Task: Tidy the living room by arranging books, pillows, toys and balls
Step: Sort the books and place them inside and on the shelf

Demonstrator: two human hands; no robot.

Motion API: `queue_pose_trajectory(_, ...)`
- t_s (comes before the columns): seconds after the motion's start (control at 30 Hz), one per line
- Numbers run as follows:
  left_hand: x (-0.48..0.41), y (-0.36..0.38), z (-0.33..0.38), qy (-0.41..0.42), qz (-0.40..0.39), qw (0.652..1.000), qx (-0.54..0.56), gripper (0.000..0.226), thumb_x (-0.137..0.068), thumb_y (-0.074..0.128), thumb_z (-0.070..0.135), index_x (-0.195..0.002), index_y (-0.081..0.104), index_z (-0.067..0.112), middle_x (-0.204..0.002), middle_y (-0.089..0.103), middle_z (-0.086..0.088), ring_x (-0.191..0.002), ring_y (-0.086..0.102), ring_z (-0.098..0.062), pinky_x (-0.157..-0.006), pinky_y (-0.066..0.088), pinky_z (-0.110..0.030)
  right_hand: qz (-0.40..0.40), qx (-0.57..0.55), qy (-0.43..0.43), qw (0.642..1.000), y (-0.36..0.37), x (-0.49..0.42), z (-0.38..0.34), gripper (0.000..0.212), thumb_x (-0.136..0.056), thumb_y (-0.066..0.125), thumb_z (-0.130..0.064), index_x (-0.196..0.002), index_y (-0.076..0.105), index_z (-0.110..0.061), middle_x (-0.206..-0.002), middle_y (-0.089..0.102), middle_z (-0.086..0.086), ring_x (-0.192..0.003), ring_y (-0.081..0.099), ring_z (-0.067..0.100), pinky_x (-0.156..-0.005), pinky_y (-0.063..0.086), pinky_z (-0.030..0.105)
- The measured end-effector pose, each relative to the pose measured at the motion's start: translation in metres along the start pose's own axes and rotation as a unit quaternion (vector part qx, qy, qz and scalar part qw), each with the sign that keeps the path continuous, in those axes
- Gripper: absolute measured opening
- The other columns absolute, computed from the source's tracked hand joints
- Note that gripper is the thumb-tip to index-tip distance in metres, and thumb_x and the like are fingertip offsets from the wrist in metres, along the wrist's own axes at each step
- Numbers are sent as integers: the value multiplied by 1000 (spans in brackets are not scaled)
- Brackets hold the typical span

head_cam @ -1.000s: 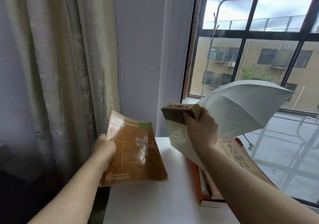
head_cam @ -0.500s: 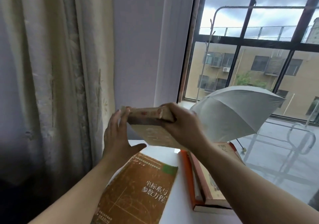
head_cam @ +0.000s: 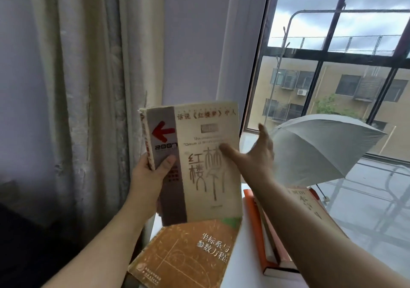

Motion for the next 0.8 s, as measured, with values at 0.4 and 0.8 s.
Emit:
queue_pose_trajectory(0.4, 11, 4, -3, -135, -283, 923, -224, 28, -78, 69, 8, -103, 63, 19, -97, 72, 5, -94, 65, -7, -81, 52, -24, -190, -297, 142, 925, 11, 56, 85, 51, -58, 86, -24, -101, 62, -11, -97, 73, 10, -89, 70, 29, -78, 57, 45)
queue_pose_trajectory(0.8, 4, -5, -20, -215, -328, 837, -382, 21, -87, 61, 36, -106, 58, 28, -102, 69, 5, -91, 66, -11, -73, 55, -23, -153, -268, 172, 936, 5, 61, 86, 22, -83, 67, -21, -102, 63, -11, -94, 73, 12, -83, 71, 28, -74, 58, 40)
Point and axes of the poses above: each hand's wrist, its own x-axis away from the middle knuckle, its own y-axis out of the palm, z = x × y, the point moved 1 cm from there along -x, towards the middle knuckle
